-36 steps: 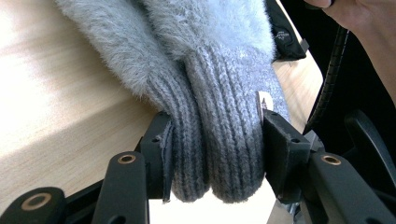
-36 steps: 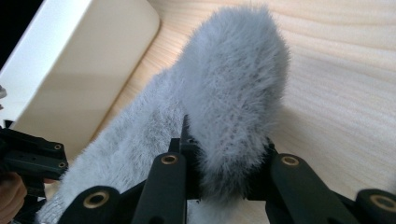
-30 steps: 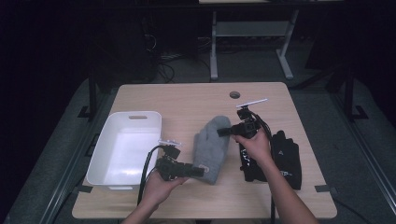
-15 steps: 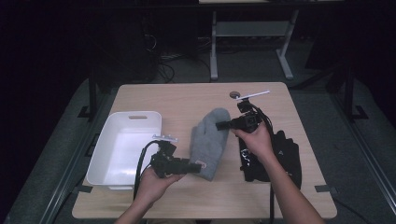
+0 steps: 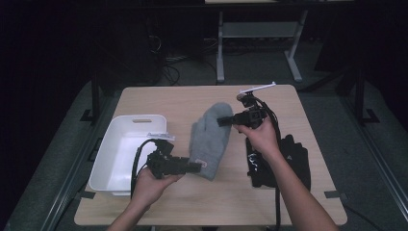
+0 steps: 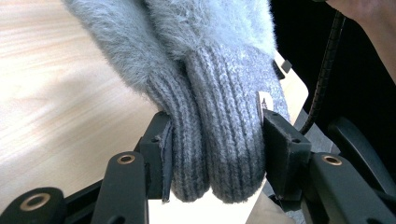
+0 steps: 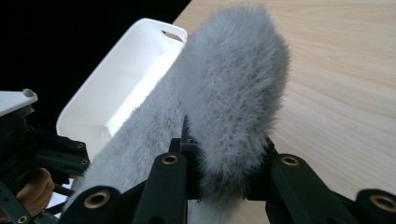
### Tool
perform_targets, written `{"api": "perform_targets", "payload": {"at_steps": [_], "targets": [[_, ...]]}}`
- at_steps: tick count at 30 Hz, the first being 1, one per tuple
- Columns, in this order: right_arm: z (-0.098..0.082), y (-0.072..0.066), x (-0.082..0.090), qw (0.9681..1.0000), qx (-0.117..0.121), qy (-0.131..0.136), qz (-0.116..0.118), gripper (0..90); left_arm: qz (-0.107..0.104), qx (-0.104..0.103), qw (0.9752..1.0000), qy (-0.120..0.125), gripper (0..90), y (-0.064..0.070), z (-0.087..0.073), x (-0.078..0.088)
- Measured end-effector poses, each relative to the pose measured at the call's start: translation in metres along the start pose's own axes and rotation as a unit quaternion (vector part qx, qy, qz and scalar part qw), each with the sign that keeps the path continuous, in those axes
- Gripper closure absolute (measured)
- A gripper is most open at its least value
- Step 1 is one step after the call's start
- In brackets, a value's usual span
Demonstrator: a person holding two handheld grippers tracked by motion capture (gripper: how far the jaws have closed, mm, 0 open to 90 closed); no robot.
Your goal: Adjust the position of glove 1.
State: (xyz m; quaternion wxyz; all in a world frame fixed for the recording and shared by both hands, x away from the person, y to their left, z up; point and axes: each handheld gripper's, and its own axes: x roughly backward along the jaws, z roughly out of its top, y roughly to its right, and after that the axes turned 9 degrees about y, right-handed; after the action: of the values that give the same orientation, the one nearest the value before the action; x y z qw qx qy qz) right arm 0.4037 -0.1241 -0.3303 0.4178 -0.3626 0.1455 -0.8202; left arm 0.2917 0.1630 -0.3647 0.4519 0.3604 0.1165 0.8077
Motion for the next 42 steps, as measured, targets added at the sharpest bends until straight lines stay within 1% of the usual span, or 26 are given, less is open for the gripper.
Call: {"api": "perform_targets", "payload": {"at_steps": [1,3,5,6,11,14,15,18,19,20,21,22,23,26,32,33,34,35,37,38,42], "targets": [[0.001,-0.001,0.000,1.0000,0.003,-0.003,0.000,74.4,0.001,-0.001,1.0000,0.002,50.0,0.000,0.001,0.002],[0.004,-0.003,0.000,1.0000,0.002,-0.001,0.001,74.4,0.002,-0.002,1.0000,0.003,50.0,0.000,0.003,0.005],[0.007,-0.006,0.000,1.0000,0.008,-0.001,0.001,74.4,0.002,-0.003,1.0000,0.005,49.9,0.000,0.005,0.008],[0.009,-0.008,0.000,1.0000,0.007,-0.001,0.002,74.4,0.002,-0.004,1.0000,0.007,50.0,-0.001,0.005,0.009],[0.015,-0.014,-0.002,0.9999,0.017,-0.001,0.003,74.4,0.003,-0.003,0.9999,0.011,49.9,-0.003,0.007,0.015],[0.018,-0.018,-0.003,0.9999,0.013,-0.003,0.007,74.4,0.004,-0.002,0.9999,0.015,49.9,-0.004,0.008,0.019],[0.020,-0.019,-0.004,0.9998,0.017,-0.001,0.008,74.4,0.005,-0.002,0.9999,0.015,49.9,-0.004,0.008,0.021],[0.023,-0.023,-0.007,0.9998,0.018,-0.003,0.010,74.4,0.007,-0.005,0.9998,0.015,49.8,-0.006,0.010,0.026],[0.025,-0.024,-0.008,0.9997,0.020,-0.003,0.010,74.4,0.008,0.002,0.9998,0.020,49.8,-0.006,0.011,0.028],[0.026,-0.026,-0.009,0.9997,0.022,-0.003,0.010,74.4,0.008,-0.001,0.9998,0.020,49.8,-0.007,0.011,0.029],[0.028,-0.028,-0.010,0.9997,0.022,-0.004,0.011,74.4,0.011,-0.001,0.9997,0.022,49.8,-0.007,0.012,0.031],[0.030,-0.029,-0.011,0.9997,0.024,-0.004,0.011,74.4,0.012,-0.006,0.9997,0.019,49.8,-0.008,0.013,0.034],[0.032,-0.031,-0.012,0.9995,0.027,-0.003,0.014,74.4,0.013,-0.002,0.9997,0.022,49.7,-0.008,0.013,0.035],[0.036,-0.035,-0.016,0.9995,0.026,-0.005,0.016,74.4,0.015,-0.005,0.9996,0.024,49.7,-0.009,0.014,0.041],[0.042,-0.041,-0.023,0.9991,0.035,-0.008,0.021,74.4,0.020,-0.004,0.9994,0.027,49.7,-0.013,0.016,0.050],[0.043,-0.043,-0.025,0.9993,0.029,-0.007,0.022,74.4,0.021,-0.003,0.9993,0.030,49.7,-0.013,0.016,0.051],[0.043,-0.043,-0.025,0.9993,0.031,-0.007,0.022,74.4,0.021,-0.005,0.9994,0.028,49.7,-0.014,0.016,0.052],[0.044,-0.044,-0.026,0.9991,0.034,-0.008,0.024,74.4,0.021,-0.002,0.9993,0.031,49.7,-0.014,0.016,0.053],[0.046,-0.046,-0.028,0.9992,0.031,-0.007,0.026,74.4,0.022,-0.005,0.9993,0.030,49.7,-0.015,0.017,0.055],[0.047,-0.047,-0.028,0.9990,0.035,-0.008,0.025,74.4,0.021,-0.003,0.9992,0.032,49.7,-0.015,0.017,0.057],[0.050,-0.051,-0.032,0.9989,0.036,-0.010,0.029,74.4,0.025,-0.005,0.9991,0.035,49.7,-0.016,0.017,0.063]]}}
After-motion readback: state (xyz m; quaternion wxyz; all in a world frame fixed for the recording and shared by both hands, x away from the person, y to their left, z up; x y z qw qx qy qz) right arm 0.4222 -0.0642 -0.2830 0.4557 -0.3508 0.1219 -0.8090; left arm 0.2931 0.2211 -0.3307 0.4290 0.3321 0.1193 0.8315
